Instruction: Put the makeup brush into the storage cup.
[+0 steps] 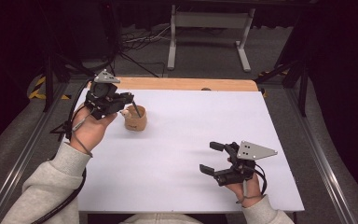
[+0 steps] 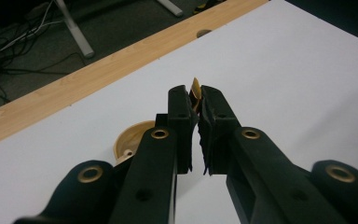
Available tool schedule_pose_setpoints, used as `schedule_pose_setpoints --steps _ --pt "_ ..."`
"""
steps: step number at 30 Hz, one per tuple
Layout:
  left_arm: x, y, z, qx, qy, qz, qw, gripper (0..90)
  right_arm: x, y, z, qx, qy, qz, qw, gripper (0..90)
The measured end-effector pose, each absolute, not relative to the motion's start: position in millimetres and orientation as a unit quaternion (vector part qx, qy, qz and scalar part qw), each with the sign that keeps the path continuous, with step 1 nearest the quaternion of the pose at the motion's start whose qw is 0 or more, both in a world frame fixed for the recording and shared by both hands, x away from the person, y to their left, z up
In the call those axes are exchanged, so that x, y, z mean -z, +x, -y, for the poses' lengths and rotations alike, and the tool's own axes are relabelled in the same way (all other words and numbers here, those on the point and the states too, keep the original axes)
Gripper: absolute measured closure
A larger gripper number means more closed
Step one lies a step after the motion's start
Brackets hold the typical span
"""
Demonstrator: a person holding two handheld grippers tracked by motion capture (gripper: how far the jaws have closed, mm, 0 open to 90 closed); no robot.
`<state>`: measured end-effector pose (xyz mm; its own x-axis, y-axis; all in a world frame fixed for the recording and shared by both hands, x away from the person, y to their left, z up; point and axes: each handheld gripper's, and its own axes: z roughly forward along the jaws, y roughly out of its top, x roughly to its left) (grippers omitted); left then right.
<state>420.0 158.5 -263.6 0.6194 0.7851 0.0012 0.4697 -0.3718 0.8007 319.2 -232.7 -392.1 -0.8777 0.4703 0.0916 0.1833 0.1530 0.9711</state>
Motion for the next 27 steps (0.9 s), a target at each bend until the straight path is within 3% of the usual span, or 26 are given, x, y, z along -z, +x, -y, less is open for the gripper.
schedule_pose_setpoints --steps 27 --pt "270 439 -153 -0.238 0.761 -0.450 0.401 83.5 393 321 236 -0.614 0.223 -0.748 0.116 13.1"
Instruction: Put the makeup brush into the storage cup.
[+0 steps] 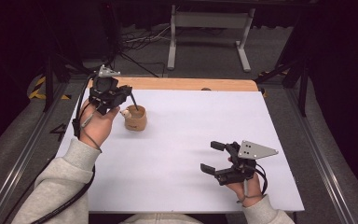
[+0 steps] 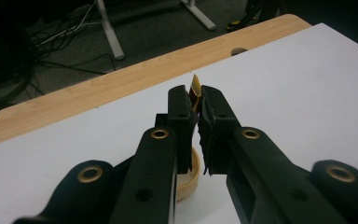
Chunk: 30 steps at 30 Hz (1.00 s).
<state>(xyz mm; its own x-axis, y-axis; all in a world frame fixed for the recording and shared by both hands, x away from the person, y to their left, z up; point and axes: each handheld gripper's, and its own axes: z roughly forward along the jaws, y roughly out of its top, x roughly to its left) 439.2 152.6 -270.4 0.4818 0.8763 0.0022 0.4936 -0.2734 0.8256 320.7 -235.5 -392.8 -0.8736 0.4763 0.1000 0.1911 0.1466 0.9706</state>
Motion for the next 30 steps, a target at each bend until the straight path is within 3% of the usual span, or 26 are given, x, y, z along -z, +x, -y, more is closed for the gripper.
schedule_pose_setpoints --steps 18,30 --pt "279 452 -149 -0.240 0.756 -0.472 0.385 83.4 393 322 241 -0.620 0.247 -0.730 0.147 2.6" --pt "290 458 -149 -0.232 0.760 -0.474 0.379 83.4 394 322 241 -0.620 0.249 -0.728 0.154 1.0"
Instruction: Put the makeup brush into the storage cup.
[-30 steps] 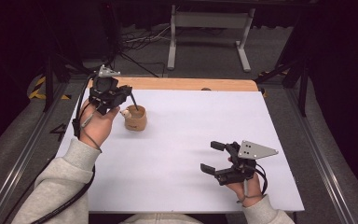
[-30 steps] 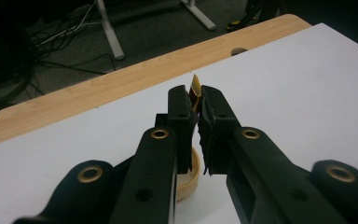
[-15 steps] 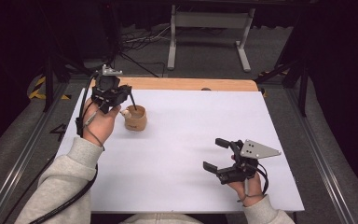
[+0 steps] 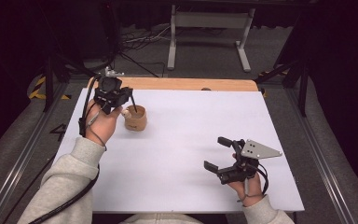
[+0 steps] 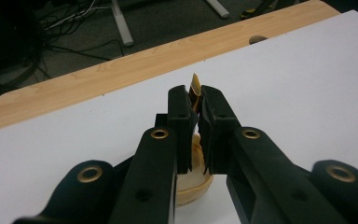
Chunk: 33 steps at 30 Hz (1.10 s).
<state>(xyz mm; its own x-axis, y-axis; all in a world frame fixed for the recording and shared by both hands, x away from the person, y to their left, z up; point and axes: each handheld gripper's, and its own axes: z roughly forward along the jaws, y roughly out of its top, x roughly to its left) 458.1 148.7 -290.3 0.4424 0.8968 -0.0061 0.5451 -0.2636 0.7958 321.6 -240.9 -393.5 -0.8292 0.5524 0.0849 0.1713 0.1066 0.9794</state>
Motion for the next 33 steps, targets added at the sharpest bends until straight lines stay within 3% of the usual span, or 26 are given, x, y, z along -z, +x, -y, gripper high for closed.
schedule_pose_setpoints --steps 33 --pt "310 468 -143 -0.210 0.779 -0.472 0.355 83.1 395 322 241 -0.621 0.248 -0.729 0.151 0.9"
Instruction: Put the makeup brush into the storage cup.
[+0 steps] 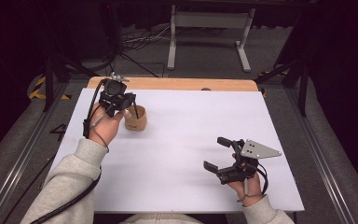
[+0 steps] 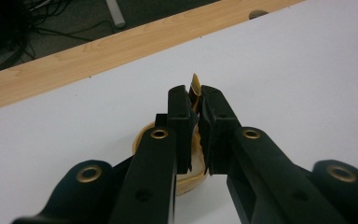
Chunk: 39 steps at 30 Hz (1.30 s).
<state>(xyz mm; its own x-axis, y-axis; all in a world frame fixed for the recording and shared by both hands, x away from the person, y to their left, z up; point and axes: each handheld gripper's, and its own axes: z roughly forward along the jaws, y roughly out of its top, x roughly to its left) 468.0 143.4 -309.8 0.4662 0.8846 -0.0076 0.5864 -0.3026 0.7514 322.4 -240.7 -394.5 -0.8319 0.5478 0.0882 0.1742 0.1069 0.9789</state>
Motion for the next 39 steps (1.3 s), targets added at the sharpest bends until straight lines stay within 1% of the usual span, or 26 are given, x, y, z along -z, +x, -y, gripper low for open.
schedule_pose_setpoints --steps 4,5,6,8,9,10,11,12,14,17,19,21,25,27,29,33,39 --pt "309 468 -146 -0.204 0.776 -0.471 0.367 82.0 394 322 241 -0.621 0.249 -0.728 0.151 0.9" --pt "309 468 -148 -0.199 0.776 -0.468 0.373 79.0 394 322 241 -0.621 0.249 -0.728 0.151 0.9" --pt "309 468 -148 -0.200 0.774 -0.469 0.376 71.6 394 322 241 -0.621 0.249 -0.728 0.151 0.9" --pt "308 468 -149 -0.197 0.775 -0.465 0.379 63.1 394 322 241 -0.621 0.248 -0.728 0.151 0.9" --pt "308 468 -150 -0.195 0.776 -0.461 0.385 63.1 394 322 241 -0.621 0.248 -0.728 0.150 0.9" --pt "308 468 -151 -0.193 0.775 -0.458 0.390 55.2 395 323 241 -0.621 0.247 -0.728 0.150 1.0" --pt "307 467 -152 -0.190 0.774 -0.458 0.393 50.6 395 323 241 -0.621 0.248 -0.728 0.150 1.0" --pt "306 467 -153 -0.193 0.777 -0.451 0.395 48.4 395 323 241 -0.621 0.248 -0.728 0.150 0.9" --pt "304 464 -155 -0.185 0.776 -0.444 0.409 40.9 395 323 241 -0.621 0.249 -0.728 0.150 1.0" --pt "301 460 -158 -0.179 0.779 -0.427 0.423 33.3 395 323 241 -0.621 0.250 -0.727 0.150 0.9" --pt "298 456 -162 -0.175 0.784 -0.412 0.430 32.0 394 323 242 -0.621 0.249 -0.727 0.151 1.0" --pt "297 452 -165 -0.179 0.785 -0.406 0.433 27.9 394 323 242 -0.621 0.249 -0.728 0.152 0.9" --pt "294 444 -173 -0.175 0.786 -0.388 0.449 22.2 394 325 243 -0.619 0.249 -0.729 0.154 0.9" --pt "292 438 -179 -0.179 0.780 -0.376 0.467 14.0 394 326 245 -0.618 0.252 -0.728 0.156 0.9" --pt "290 434 -184 -0.177 0.771 -0.373 0.485 9.1 393 327 246 -0.617 0.252 -0.728 0.159 0.9" --pt "288 424 -192 -0.179 0.760 -0.363 0.509 4.3 391 328 249 -0.618 0.253 -0.726 0.168 0.9" --pt "291 405 -196 -0.189 0.755 -0.341 0.527 2.6 389 329 253 -0.616 0.255 -0.724 0.178 0.8"
